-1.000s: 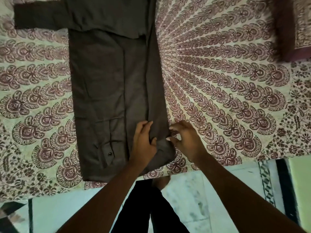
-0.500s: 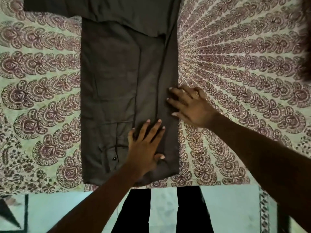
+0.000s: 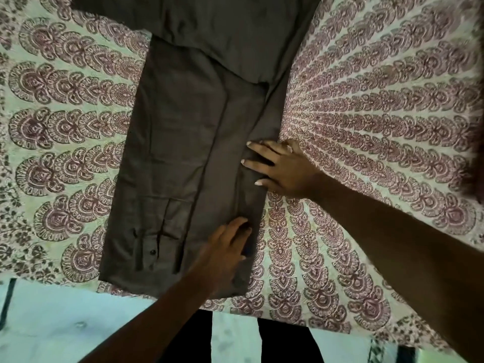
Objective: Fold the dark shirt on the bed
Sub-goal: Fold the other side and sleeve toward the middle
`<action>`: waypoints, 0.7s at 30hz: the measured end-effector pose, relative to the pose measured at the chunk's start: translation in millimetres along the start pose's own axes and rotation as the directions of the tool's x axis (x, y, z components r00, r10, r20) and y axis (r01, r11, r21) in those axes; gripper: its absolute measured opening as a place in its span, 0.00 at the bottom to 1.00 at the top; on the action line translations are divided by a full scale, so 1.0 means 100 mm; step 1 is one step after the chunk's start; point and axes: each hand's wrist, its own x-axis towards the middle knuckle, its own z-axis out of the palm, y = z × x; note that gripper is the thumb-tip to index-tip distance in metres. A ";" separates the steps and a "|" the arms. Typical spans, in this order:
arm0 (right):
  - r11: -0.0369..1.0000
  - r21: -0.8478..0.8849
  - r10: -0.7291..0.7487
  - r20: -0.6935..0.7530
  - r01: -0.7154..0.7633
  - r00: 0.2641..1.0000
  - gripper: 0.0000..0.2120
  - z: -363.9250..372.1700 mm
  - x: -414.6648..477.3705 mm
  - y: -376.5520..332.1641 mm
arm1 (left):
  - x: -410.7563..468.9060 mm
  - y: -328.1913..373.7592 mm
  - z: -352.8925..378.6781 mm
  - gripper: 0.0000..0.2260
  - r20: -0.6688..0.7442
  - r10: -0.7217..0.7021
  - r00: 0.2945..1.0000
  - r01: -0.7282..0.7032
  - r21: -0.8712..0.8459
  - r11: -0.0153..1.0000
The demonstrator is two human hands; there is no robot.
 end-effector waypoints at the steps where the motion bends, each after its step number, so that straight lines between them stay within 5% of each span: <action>1: 0.999 0.012 0.042 -0.004 -0.042 0.999 0.28 0.00 -0.01 0.03 | 0.03 0.01 -0.06 0.40 0.037 -0.108 0.993 0.109 -0.017 0.994; 3: 0.997 0.032 0.072 0.000 -0.072 0.997 0.29 -0.01 -0.01 0.12 | 0.08 -0.02 -0.14 0.50 0.125 -0.250 0.960 0.253 -0.013 0.967; 8: 0.993 0.009 0.117 0.016 -0.117 0.993 0.30 -0.09 0.17 0.49 | 0.38 -0.16 -0.17 0.68 0.247 -0.225 0.942 0.203 0.114 0.973; 10: 0.983 0.032 0.179 0.018 -0.179 0.984 0.30 -0.14 0.25 0.62 | 0.48 -0.20 -0.17 0.60 0.247 -0.208 0.946 0.187 0.103 0.977; 15: 0.990 0.040 0.138 -0.067 -0.136 0.988 0.26 -0.28 0.42 0.76 | 0.98 -0.30 -0.24 0.25 -0.124 -0.135 0.983 0.147 0.093 0.985; 21: 0.959 0.067 0.283 -0.238 -0.274 0.929 0.17 -0.64 1.00 1.15 | 1.75 -0.59 -0.32 0.25 -0.247 -0.133 0.960 0.145 0.032 0.989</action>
